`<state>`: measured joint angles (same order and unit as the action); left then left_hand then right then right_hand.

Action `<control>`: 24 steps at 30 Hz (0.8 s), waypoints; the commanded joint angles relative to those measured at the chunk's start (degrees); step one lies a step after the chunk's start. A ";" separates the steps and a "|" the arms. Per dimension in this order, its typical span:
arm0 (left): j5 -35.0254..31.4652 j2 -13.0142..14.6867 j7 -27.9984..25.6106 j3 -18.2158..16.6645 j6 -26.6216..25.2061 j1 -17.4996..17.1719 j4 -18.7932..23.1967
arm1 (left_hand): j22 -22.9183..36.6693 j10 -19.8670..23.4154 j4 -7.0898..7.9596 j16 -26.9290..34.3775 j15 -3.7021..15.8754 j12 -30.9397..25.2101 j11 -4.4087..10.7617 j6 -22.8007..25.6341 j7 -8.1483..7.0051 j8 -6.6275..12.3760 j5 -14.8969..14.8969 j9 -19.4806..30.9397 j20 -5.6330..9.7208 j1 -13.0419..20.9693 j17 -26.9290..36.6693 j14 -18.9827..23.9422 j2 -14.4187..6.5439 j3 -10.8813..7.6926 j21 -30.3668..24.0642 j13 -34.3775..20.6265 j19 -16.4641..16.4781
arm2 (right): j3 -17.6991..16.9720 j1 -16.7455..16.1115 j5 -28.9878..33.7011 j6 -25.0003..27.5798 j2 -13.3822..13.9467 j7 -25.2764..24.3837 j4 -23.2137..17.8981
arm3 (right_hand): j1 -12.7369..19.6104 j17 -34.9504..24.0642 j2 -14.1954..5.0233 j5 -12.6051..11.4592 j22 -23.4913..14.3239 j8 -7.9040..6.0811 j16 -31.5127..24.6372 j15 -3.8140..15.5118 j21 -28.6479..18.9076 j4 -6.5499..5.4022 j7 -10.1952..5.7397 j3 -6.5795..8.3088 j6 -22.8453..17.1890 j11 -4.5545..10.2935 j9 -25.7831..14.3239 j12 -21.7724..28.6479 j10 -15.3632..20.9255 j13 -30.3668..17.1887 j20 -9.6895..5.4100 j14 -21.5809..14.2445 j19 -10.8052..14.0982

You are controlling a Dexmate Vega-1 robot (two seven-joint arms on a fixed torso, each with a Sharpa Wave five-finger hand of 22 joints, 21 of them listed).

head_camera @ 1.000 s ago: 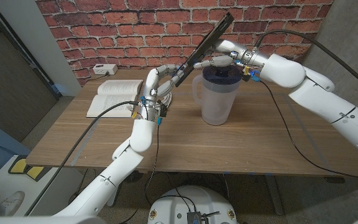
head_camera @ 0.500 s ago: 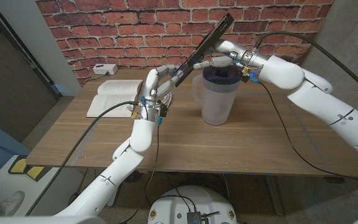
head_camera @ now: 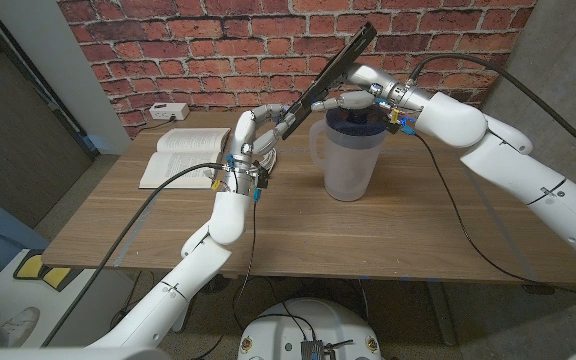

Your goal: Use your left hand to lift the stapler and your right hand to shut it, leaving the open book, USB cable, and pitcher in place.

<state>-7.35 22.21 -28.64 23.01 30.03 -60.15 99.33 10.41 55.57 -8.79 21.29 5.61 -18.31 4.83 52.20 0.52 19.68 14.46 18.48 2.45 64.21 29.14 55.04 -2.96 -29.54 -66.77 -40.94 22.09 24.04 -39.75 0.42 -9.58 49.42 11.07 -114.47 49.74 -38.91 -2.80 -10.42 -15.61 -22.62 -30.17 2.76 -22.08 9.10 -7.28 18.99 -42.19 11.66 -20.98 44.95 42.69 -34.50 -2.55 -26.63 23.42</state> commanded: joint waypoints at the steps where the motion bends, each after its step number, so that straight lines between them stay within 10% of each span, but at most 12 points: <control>1: 0.37 -0.16 0.30 0.23 -0.99 0.26 0.09 | -0.04 2.42 -0.70 -0.37 7.58 0.37 2.84 1.49 -1.62 -0.39 0.19 0.08 3.20 2.15 0.89 2.01 -3.19 -1.23 -0.41 -0.02 -0.45 | -0.18 -0.43 -1.48 -0.84 -0.44 -0.24 0.77 | 8.20 -0.35 -7.33 -0.33 -0.37 0.04 -0.26 10.87 -0.39 0.01 -3.83 0.44 -4.61 -0.09 0.07 0.33 0.55 -0.18 -4.49 -0.74 -0.23; 14: -0.19 0.29 0.46 0.60 -1.73 0.33 0.60 | -0.28 -0.13 1.38 -3.69 6.91 3.52 3.22 -2.29 -2.47 -3.50 -0.55 -0.47 3.37 -4.12 -2.03 -1.17 -2.11 0.96 0.34 3.20 -1.79 | -1.00 -1.57 -1.94 -1.40 -0.16 -1.27 0.66 | 9.82 -1.62 -7.61 -0.33 -0.92 0.49 -0.41 10.92 -1.57 -0.30 -1.92 0.83 -5.24 -0.90 -0.15 1.20 1.61 -0.65 -4.42 -2.22 -0.84; 24: 0.17 0.96 1.59 0.93 0.75 0.76 -0.55 | -0.41 -2.43 2.83 -6.17 6.55 5.93 3.28 -3.50 -3.39 -5.47 -1.56 -1.36 3.06 -13.23 -5.30 -3.24 3.86 5.12 2.10 6.17 -2.54 | -1.15 -1.92 -2.83 -1.94 -0.30 -1.35 1.30 | 10.66 -2.30 -7.51 -0.23 -1.13 0.56 -0.47 10.92 -2.17 -0.21 -1.67 0.99 -5.12 -1.12 -0.80 1.65 1.48 -1.27 -4.22 -2.77 -1.00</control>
<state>-7.36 22.62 -28.10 23.63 28.70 -59.71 99.58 9.85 54.26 -6.15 15.57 7.23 -12.96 8.32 49.19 -2.64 14.80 13.06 17.19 2.40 52.18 24.38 52.35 -0.63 -24.93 -65.16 -35.20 20.10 23.21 -41.11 -1.46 -11.06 49.16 9.91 -113.78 51.39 -41.03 -2.21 -10.40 -16.65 -22.13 -30.16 2.76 -23.96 8.94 -6.26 19.65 -44.23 10.85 -21.42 46.21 44.13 -35.46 -2.35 -28.67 22.80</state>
